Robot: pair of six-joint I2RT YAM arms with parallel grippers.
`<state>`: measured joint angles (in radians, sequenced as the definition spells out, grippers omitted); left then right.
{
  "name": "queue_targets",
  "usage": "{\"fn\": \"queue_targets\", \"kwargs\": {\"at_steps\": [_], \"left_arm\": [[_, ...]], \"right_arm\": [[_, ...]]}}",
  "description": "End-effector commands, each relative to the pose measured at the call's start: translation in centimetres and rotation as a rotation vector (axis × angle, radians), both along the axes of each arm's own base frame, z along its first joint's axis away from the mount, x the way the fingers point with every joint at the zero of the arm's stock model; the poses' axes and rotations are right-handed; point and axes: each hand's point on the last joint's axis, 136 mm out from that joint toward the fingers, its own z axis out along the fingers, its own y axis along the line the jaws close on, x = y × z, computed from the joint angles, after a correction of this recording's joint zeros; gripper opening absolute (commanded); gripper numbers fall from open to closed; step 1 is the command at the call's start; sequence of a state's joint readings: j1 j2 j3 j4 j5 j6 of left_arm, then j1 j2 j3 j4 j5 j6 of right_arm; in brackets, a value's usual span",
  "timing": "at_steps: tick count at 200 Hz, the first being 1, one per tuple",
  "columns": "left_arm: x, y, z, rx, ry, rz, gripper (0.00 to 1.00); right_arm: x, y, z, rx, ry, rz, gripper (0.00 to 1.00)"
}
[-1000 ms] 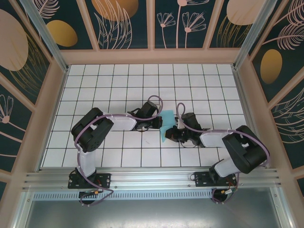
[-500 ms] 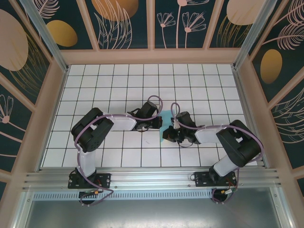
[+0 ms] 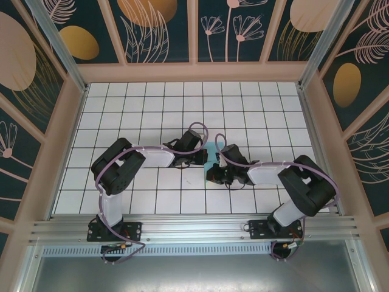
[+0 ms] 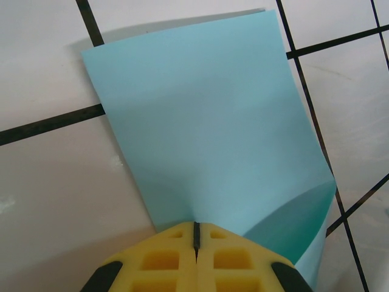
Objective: Fold a paper plane with a square sheet of paper (pick it up from the middle)
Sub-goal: Third fold the triangle at the center of the table.
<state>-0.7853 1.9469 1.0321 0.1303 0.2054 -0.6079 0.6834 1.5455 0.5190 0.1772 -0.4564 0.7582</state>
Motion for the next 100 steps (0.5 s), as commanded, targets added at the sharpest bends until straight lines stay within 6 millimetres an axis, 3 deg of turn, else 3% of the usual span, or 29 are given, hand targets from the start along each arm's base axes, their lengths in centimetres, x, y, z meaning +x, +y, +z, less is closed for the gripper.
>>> {"fn": "queue_targets", "kwargs": {"at_steps": [1, 25, 75, 100], "left_arm": [[-1.1, 1.0, -2.3, 0.058, 0.063, 0.001, 0.05], [-1.1, 1.0, -2.2, 0.059, 0.062, 0.000, 0.05], [-1.1, 1.2, -2.1, 0.063, 0.058, 0.005, 0.05], [-1.0, 1.0, -1.9, 0.059, 0.054, 0.002, 0.05]], "right_arm": [[-0.1, -1.2, -2.2, -0.123, 0.035, -0.029, 0.06], [0.0, -1.6, -2.0, -0.158, 0.030, -0.028, 0.06], [0.3, 0.9, 2.5, -0.043, -0.053, 0.022, 0.06], [0.0, 1.2, 2.0, -0.028, -0.038, 0.033, 0.06]]}}
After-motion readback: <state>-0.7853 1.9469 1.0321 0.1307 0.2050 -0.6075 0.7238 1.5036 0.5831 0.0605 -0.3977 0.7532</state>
